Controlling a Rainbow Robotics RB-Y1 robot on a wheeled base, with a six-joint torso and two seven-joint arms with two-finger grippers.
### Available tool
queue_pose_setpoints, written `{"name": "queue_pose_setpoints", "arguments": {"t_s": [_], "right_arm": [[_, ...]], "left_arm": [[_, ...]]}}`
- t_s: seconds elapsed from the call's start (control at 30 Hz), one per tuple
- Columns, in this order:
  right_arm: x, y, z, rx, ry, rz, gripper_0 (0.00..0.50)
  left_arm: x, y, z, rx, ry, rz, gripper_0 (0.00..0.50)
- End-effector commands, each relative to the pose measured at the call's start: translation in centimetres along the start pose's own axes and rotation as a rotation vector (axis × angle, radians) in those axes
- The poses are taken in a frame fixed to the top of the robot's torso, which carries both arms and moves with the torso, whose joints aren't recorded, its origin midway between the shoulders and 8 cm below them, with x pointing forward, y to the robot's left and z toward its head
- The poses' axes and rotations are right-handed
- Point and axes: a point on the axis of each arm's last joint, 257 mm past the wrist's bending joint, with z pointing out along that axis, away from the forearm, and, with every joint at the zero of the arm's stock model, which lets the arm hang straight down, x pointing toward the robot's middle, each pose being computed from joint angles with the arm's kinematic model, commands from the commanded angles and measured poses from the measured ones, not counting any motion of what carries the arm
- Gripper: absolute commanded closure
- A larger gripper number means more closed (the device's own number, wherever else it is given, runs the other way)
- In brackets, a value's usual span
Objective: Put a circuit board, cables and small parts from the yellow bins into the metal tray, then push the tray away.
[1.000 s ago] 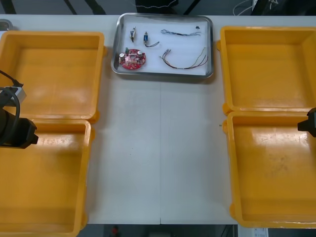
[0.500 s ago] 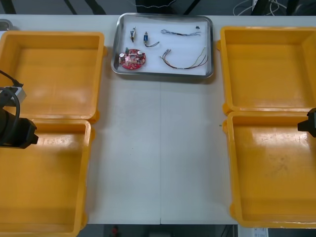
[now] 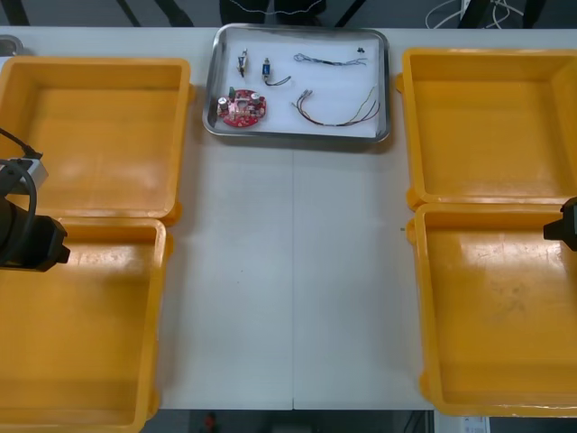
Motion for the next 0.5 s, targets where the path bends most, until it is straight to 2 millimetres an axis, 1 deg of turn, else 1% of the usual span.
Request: {"name": "queue_pose_setpoints", "arguments": {"t_s": [0.03,0.5], "right_arm": [[0.03,-1.19,-0.69,0.032,-0.002,0.007,0.0],[0.03,-1.19,-0.69,0.032,-0.002,0.007,0.0]], "left_arm": [[-0.12,1.83,-1.02,-0.04,-0.012,0.0,0.0],[-0.12,1.83,-1.02,-0.04,-0.012,0.0,0.0]]}}
